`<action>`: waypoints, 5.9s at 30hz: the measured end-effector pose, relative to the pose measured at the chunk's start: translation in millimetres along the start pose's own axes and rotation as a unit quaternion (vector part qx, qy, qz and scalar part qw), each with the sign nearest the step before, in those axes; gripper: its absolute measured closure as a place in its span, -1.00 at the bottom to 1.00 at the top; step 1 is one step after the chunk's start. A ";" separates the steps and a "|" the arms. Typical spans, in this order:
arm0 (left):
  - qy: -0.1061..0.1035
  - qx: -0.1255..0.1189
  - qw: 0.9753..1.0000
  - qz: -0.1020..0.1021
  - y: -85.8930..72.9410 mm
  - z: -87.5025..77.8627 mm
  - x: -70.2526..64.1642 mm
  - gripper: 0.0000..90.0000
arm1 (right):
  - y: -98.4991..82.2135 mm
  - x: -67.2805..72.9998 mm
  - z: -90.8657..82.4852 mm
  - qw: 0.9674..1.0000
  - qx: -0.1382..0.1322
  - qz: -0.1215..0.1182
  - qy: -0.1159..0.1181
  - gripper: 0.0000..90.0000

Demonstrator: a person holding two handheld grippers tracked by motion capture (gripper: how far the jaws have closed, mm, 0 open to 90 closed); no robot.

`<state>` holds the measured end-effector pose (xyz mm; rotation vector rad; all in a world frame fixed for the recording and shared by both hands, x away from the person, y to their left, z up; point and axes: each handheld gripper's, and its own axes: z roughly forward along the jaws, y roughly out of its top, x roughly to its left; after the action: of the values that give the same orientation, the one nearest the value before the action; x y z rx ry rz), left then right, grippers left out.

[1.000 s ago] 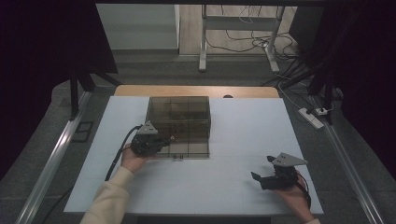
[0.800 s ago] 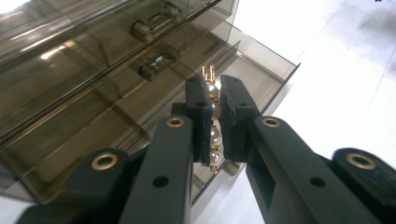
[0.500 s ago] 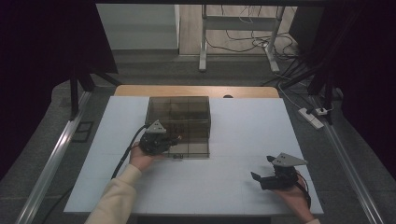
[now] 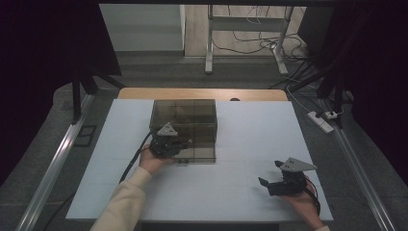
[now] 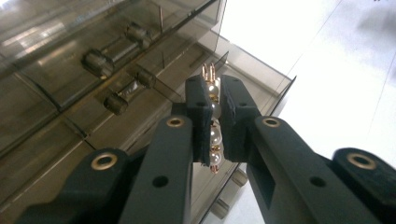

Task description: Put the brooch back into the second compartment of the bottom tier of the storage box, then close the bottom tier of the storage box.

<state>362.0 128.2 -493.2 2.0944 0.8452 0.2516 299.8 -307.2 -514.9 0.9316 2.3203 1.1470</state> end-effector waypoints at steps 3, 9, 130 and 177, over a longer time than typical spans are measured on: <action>-0.002 0.002 1.000 0.000 -1.4 1.7 0.1 0.82 | -0.1 -0.9 -0.6 1.000 0.002 0.000 0.004 -0.83; -0.002 0.005 1.000 0.005 -2.5 5.0 -0.9 0.82 | -0.1 -0.1 0.0 1.000 0.000 0.000 0.000 -0.83; 0.066 0.083 0.993 0.046 -58.6 -2.2 -22.6 0.97 | 0.2 1.3 -0.8 1.000 0.001 -0.005 0.003 -0.84; 0.078 0.074 0.994 0.025 -52.4 10.2 -6.1 0.97 | 1.4 2.0 1.6 1.000 0.003 -0.008 0.008 -0.83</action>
<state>336.8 139.6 -539.3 2.2589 0.9305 0.3945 300.0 -304.3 -514.8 0.9080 2.3410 1.1445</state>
